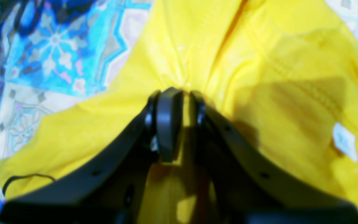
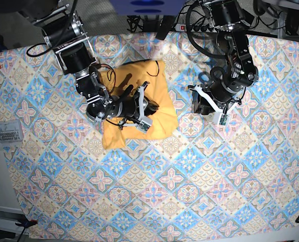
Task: Fold the T-shirt properly
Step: 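Drag the folded shirt with the right gripper away from the left gripper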
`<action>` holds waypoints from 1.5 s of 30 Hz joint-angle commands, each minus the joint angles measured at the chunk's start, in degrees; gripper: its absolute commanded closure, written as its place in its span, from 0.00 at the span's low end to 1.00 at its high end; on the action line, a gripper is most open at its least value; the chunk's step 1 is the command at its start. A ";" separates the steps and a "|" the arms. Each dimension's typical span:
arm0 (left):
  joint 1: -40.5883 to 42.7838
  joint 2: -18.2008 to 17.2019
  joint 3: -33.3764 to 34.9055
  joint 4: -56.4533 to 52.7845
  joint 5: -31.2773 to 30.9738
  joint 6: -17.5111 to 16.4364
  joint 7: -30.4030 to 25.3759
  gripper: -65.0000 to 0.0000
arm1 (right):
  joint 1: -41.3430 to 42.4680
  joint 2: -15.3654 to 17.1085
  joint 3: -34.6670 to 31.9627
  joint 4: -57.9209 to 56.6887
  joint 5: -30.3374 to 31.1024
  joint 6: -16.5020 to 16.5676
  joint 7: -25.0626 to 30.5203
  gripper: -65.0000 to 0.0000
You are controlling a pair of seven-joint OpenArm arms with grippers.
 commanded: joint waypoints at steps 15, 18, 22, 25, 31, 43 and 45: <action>-0.61 -0.16 0.03 0.94 -0.82 -0.32 -1.17 0.79 | 5.44 6.68 6.12 -5.36 -2.70 -2.72 1.68 0.85; -0.61 -0.16 0.03 0.94 -0.82 -0.32 -1.17 0.79 | 5.97 7.29 6.38 -6.42 -2.70 -2.72 1.68 0.85; -0.61 -0.16 0.03 0.94 -0.82 -0.32 -1.17 0.79 | 7.72 7.38 6.38 -9.85 -2.70 -2.72 1.59 0.85; -0.61 -0.16 0.03 0.94 -0.73 -0.32 -1.17 0.79 | 8.25 7.38 6.38 -11.08 -2.70 -2.72 1.59 0.85; -0.52 -0.16 0.03 0.94 -0.64 -0.32 -1.17 0.79 | 9.39 9.23 6.38 -11.43 -3.14 -2.72 1.59 0.85; -0.52 -0.16 0.03 0.85 -0.73 -0.32 -1.17 0.79 | 1.75 9.84 6.38 11.16 -3.58 -2.72 -6.06 0.85; -0.61 -0.16 0.03 0.85 -0.73 -0.32 -1.17 0.79 | 0.34 9.84 6.38 15.47 -3.49 -2.72 -9.14 0.85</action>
